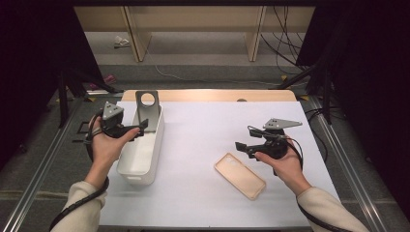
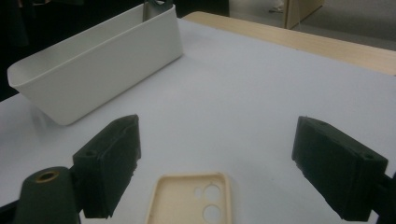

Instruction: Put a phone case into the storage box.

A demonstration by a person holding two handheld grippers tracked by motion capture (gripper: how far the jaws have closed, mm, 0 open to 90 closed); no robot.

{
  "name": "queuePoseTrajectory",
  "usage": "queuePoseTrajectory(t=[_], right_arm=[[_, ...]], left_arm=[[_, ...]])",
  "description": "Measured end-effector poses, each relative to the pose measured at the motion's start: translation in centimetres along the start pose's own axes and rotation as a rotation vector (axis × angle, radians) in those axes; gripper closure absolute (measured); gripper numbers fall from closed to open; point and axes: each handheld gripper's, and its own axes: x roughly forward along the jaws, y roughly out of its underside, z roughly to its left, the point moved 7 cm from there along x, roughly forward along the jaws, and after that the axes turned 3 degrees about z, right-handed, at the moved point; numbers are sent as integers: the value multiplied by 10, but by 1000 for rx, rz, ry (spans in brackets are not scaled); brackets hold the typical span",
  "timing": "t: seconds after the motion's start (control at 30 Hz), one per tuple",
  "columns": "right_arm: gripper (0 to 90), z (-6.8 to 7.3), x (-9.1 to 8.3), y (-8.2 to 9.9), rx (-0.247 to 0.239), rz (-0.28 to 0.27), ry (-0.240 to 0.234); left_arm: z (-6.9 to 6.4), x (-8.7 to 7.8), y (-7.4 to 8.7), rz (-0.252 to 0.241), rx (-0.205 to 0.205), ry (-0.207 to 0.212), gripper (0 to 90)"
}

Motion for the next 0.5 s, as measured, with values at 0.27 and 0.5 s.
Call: queuePoseTrajectory(t=[0.27,0.5], right_arm=[[163,-11,-5,8,-1,32,26],[163,-15,-8,13,-5,46,35]], left_arm=[[-39,-12,12,-24,25,80,28],[-54,-18,23,-11,61,88,23]])
